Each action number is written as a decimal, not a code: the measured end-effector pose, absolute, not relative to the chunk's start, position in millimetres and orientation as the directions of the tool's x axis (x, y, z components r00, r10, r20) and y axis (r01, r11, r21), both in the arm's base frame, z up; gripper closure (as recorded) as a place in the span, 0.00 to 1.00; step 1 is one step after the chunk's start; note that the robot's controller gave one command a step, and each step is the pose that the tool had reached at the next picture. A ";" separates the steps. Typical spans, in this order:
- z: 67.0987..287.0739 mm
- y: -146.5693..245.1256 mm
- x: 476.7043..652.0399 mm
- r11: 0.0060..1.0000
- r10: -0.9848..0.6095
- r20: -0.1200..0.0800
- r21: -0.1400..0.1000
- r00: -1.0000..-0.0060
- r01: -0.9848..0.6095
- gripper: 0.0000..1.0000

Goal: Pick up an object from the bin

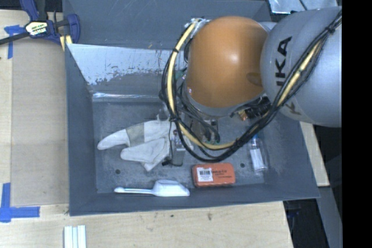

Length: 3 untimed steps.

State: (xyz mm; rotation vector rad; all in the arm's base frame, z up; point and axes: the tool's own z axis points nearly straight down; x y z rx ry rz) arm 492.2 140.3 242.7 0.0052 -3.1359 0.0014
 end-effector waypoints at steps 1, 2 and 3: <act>247.0 139.6 493.9 1.000 0.000 -0.003 0.001 -1.000 0.000 0.00; 189.8 134.8 501.3 1.000 0.003 -0.008 0.003 -1.000 0.003 0.00; 124.9 111.2 522.4 1.000 -0.005 -0.001 0.000 -1.000 -0.005 0.00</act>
Offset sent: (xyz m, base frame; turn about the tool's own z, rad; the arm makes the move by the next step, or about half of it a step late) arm 0.0105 -0.0088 -0.0854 0.0089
